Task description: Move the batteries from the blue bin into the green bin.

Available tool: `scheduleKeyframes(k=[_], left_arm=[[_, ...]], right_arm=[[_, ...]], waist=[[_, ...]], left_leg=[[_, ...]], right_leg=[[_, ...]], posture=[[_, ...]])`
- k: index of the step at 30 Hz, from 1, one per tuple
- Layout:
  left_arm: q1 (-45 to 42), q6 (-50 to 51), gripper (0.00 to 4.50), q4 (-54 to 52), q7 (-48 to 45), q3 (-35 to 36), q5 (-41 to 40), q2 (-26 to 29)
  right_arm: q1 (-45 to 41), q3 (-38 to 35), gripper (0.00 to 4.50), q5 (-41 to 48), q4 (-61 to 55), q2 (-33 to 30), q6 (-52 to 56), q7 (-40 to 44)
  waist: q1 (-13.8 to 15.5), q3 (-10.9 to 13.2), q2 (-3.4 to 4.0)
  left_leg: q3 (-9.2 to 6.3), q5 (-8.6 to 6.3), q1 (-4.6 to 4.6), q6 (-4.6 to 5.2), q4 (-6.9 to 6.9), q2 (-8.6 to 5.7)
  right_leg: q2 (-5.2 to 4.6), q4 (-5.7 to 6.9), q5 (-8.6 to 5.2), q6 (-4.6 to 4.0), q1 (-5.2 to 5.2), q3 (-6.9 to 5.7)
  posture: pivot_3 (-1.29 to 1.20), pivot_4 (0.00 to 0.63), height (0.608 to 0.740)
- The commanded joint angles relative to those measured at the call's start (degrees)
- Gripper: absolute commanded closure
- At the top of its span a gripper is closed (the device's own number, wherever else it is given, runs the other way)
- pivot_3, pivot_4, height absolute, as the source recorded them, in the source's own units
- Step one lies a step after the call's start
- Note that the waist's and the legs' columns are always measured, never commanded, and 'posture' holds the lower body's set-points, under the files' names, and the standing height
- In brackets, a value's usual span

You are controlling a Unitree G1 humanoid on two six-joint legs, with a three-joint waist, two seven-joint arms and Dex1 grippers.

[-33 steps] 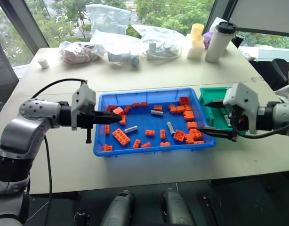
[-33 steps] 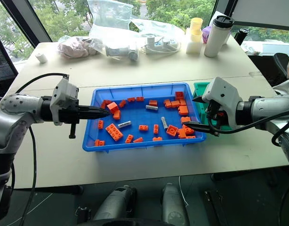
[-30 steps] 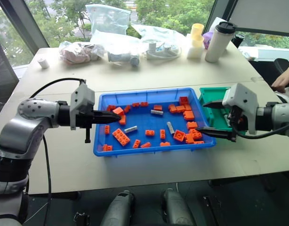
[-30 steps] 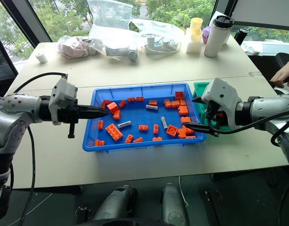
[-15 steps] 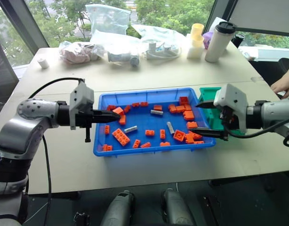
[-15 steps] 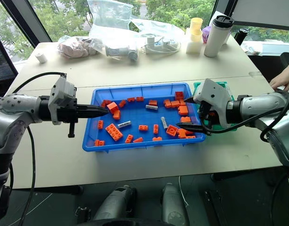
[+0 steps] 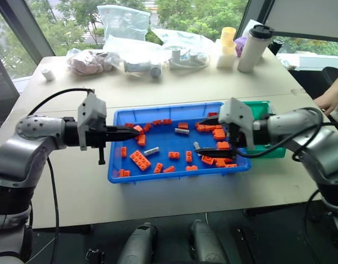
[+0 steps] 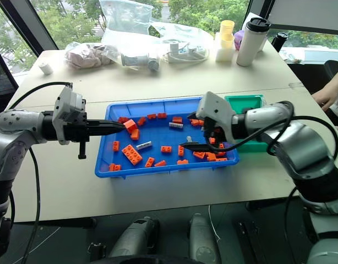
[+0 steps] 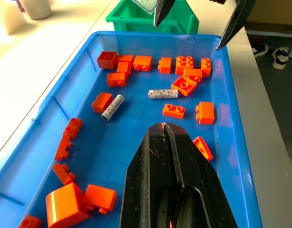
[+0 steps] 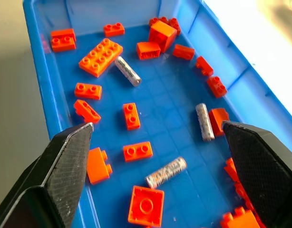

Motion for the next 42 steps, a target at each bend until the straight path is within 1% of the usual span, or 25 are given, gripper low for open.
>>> scheduleKeyframes(k=[1,5,9,19,20,22,26,27,28,29,34,38,40,42], left_arm=[[0.4,-0.3,4.50,-1.5,0.6,2.2,-0.3,1.1],[1.8,-0.1,4.50,-2.8,1.7,3.4,-0.4,1.7],[3.6,0.6,4.50,-4.7,3.0,4.8,-1.2,2.1],[6.3,1.5,4.50,-8.1,5.5,6.0,-1.5,2.4],[6.5,1.4,4.50,-8.4,5.6,6.0,-1.5,2.5],[7.1,1.3,4.50,-8.9,5.9,5.8,-1.2,2.6],[7.4,1.1,4.50,-9.3,6.3,5.5,-1.1,2.6],[7.3,1.0,4.50,-9.2,6.3,5.2,-1.0,2.6],[7.2,0.7,4.50,-9.1,6.2,5.0,-0.8,2.6],[7.1,0.3,4.50,-8.9,5.9,4.5,-0.5,2.6],[5.4,-1.8,4.50,-8.0,4.4,1.3,2.0,2.5],[2.9,-5.8,4.50,-5.9,2.1,-3.1,5.6,1.7],[1.7,-7.9,4.50,-4.4,1.6,-4.7,7.4,1.0],[0.3,-9.5,4.50,-2.4,0.5,-6.1,8.2,-0.1]], right_arm=[[-5.6,7.0,0.03,-5.9,6.9,6.1,-4.4,1.1],[-10.2,13.2,0.03,-10.7,17.6,14.6,-9.4,3.2],[-13.0,18.1,0.03,-17.0,29.1,20.2,-16.7,5.3],[-18.8,18.9,0.03,-25.2,53.2,31.3,-27.5,7.4],[-19.3,18.7,0.27,-25.7,54.9,32.0,-28.4,7.7],[-20.0,18.3,0.89,-26.6,57.6,33.1,-29.3,8.4],[-20.6,17.5,2.94,-28.4,60.5,34.4,-31.0,8.2],[-20.6,17.3,3.42,-28.8,60.4,34.4,-31.4,8.1],[-20.5,17.1,3.98,-29.1,60.1,34.3,-31.6,8.1],[-20.3,16.6,4.41,-29.2,59.0,34.0,-31.5,7.9],[-18.2,12.2,4.41,-29.0,49.1,29.8,-28.0,6.1],[-12.0,2.6,4.41,-26.5,28.7,19.1,-16.1,4.5],[-9.0,-1.7,4.41,-25.8,21.8,14.2,-10.5,3.5],[-5.4,-8.3,4.41,-24.8,15.8,7.9,-3.9,2.4]], waist=[[0.0,0.0,-0.01],[0.0,0.0,-0.01],[0.1,0.0,-0.02],[-0.3,0.0,-0.02],[-0.4,0.0,-0.02],[-0.4,0.0,-0.02],[-0.4,0.0,-0.02],[-0.4,0.0,-0.02],[-0.4,0.0,-0.02],[-0.3,0.0,-0.02],[0.0,0.0,-0.01],[0.5,0.0,0.00],[0.4,0.0,0.00],[0.3,0.0,0.00]], left_leg=[[0.00,0.00,0.00,0.00,0.00,0.00],[-0.01,0.09,-0.01,-0.15,0.00,-0.01],[-0.03,0.15,-0.04,-0.25,0.01,-0.04],[-0.07,0.28,-0.01,-0.49,-0.11,-0.02],[-0.07,0.28,-0.01,-0.49,-0.12,-0.02],[-0.07,0.28,-0.01,-0.50,-0.13,-0.02],[-0.09,0.29,0.00,-0.51,-0.14,-0.02],[-0.10,0.29,0.00,-0.51,-0.13,-0.03],[-0.11,0.29,0.00,-0.51,-0.13,-0.03],[-0.11,0.29,0.00,-0.52,-0.13,-0.03],[-0.14,0.29,-0.02,-0.52,-0.13,-0.05],[-0.19,0.29,-0.05,-0.52,-0.13,-0.06],[-0.18,0.29,-0.08,-0.51,-0.11,-0.08],[-0.17,0.28,-0.08,-0.50,-0.12,-0.08]], right_leg=[[0.00,0.01,0.00,0.00,-0.01,0.00],[0.02,0.01,0.00,0.00,-0.03,0.00],[0.01,0.01,0.00,0.00,-0.04,0.00],[0.07,0.07,0.01,-0.01,-0.12,0.00],[0.07,0.06,0.01,-0.01,-0.13,0.01],[0.08,0.06,0.01,-0.01,-0.13,0.01],[0.09,0.07,0.01,-0.01,-0.12,0.01],[0.09,0.07,0.01,-0.01,-0.11,0.01],[0.09,0.06,0.01,-0.01,-0.11,0.01],[0.09,0.07,0.01,-0.01,-0.10,0.01],[0.08,0.06,0.01,-0.02,-0.11,0.01],[0.08,0.06,0.01,-0.02,-0.11,-0.01],[0.06,0.03,0.01,-0.02,-0.11,-0.02],[0.06,0.02,0.00,-0.02,-0.10,-0.02]], posture=[[0.00,0.150,0.740],[0.00,0.150,0.740],[0.00,0.150,0.740],[0.00,0.150,0.740],[0.00,0.150,0.740],[0.00,0.150,0.740],[0.00,0.150,0.740],[0.00,0.150,0.740],[0.00,0.150,0.740],[0.00,0.150,0.740],[0.00,0.150,0.740],[0.00,0.150,0.740],[0.00,0.150,0.740],[0.00,0.150,0.740]])
